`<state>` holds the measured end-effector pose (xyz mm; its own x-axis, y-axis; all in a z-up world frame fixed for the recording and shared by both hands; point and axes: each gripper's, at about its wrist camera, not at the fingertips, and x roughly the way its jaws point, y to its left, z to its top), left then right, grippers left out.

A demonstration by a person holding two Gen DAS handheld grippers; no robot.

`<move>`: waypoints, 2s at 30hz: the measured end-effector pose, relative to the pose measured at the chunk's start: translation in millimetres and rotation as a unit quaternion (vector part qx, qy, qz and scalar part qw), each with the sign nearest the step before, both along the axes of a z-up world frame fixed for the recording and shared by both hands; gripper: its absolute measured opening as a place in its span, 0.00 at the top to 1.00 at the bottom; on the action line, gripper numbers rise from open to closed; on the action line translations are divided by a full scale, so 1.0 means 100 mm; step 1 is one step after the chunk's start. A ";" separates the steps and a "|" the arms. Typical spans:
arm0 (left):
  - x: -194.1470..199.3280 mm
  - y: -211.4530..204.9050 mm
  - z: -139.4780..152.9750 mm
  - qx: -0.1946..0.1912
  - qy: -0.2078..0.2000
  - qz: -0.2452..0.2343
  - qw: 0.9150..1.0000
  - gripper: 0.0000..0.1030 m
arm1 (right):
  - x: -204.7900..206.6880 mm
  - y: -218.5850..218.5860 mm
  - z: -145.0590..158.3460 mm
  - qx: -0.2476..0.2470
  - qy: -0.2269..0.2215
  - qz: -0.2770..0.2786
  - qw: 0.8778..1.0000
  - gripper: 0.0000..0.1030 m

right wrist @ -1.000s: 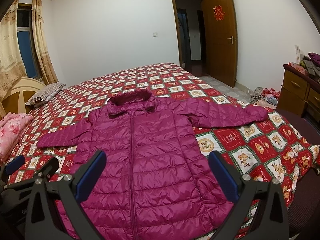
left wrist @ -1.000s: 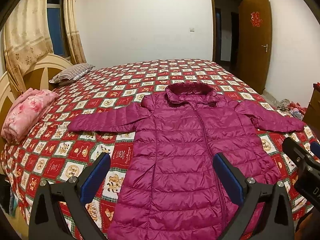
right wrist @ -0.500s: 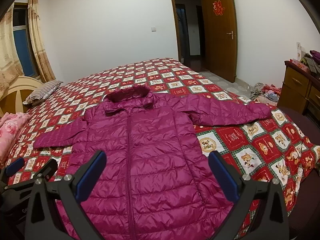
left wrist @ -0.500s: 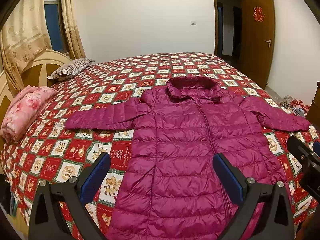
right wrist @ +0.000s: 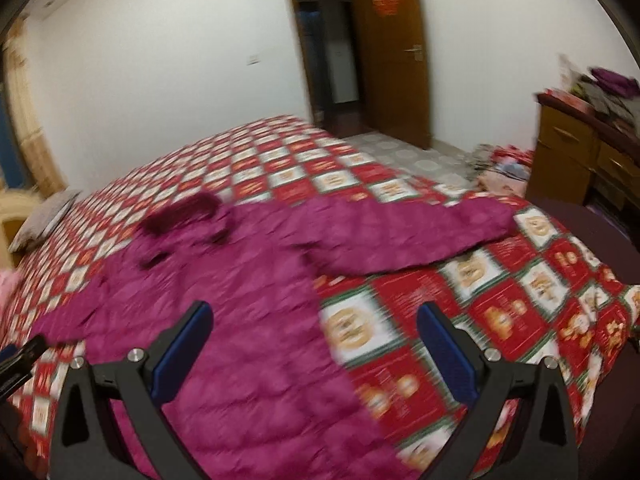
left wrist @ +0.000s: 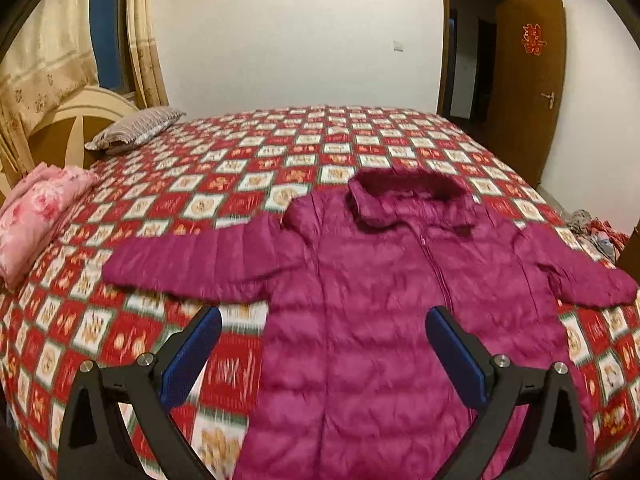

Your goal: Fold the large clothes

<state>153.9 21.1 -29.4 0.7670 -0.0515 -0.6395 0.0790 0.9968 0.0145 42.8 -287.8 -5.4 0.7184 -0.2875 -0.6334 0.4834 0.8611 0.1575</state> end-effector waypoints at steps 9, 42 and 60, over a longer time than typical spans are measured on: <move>0.50 -0.16 -0.05 0.006 -0.001 0.011 1.000 0.01 | 0.21 -1.07 0.06 -0.025 0.021 -0.123 0.992 0.00; 0.11 0.04 0.36 0.004 -0.030 0.024 0.999 0.01 | -0.01 -1.56 0.13 -0.047 -0.009 -0.125 0.991 0.00; 0.56 0.33 -0.19 0.020 0.034 0.073 0.997 0.01 | 0.83 -2.76 -1.18 0.059 0.102 -0.188 0.975 0.43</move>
